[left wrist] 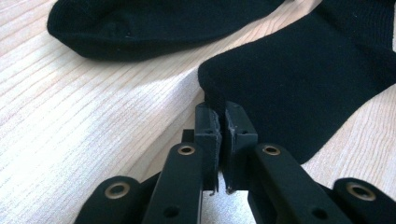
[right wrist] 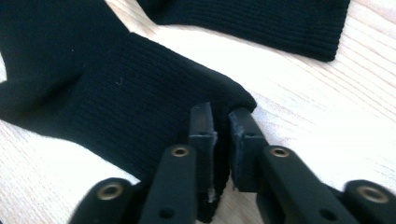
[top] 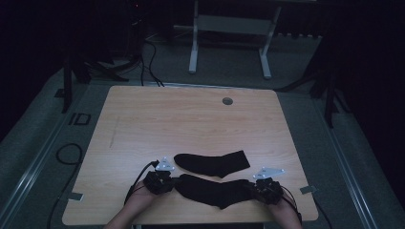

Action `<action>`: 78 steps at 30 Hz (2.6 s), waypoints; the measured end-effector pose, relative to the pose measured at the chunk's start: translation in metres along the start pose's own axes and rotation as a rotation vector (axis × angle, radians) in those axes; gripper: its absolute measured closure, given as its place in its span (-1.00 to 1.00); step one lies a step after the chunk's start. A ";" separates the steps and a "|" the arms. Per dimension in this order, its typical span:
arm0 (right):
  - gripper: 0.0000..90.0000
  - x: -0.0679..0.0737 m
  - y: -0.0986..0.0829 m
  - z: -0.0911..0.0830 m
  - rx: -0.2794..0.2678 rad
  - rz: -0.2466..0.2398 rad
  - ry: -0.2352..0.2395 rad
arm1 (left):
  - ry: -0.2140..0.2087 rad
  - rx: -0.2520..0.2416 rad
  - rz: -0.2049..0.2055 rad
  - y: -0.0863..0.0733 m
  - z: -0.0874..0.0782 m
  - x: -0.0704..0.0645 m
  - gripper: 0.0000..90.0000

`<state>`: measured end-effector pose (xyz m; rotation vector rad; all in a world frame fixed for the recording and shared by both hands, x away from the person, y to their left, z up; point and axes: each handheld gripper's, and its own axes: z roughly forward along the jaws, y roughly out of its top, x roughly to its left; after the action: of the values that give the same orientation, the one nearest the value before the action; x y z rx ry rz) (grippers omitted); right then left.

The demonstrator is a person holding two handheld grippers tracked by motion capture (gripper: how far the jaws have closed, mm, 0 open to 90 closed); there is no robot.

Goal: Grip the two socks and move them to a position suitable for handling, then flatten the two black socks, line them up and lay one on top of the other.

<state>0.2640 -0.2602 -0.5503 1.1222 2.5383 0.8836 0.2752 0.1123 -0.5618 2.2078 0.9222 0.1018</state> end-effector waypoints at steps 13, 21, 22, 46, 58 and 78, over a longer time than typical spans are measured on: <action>0.87 -0.010 0.028 -0.026 -0.140 0.031 0.020 | 0.053 -0.107 -0.013 0.023 -0.037 0.005 0.92; 0.87 -0.029 0.068 -0.032 -0.212 0.028 -0.009 | 0.092 -0.126 -0.020 0.048 -0.048 0.017 0.92; 0.87 -0.032 0.071 -0.030 -0.209 0.034 -0.010 | 0.099 -0.125 -0.026 0.049 -0.046 0.019 0.92; 0.79 -0.069 0.068 0.044 -0.048 0.103 -0.068 | 0.108 -0.006 -0.115 0.043 0.018 0.051 0.91; 0.04 -0.073 0.070 0.034 -0.076 0.133 -0.046 | 0.145 -0.079 -0.131 0.045 0.004 0.055 -0.05; -0.69 -0.061 0.084 0.014 -0.155 0.044 0.032 | 0.260 -0.200 -0.103 0.036 -0.028 0.042 -0.95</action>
<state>0.3615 -0.2550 -0.5122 1.1277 2.4292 1.0969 0.3177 0.1392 -0.5257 1.9875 1.1137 0.4229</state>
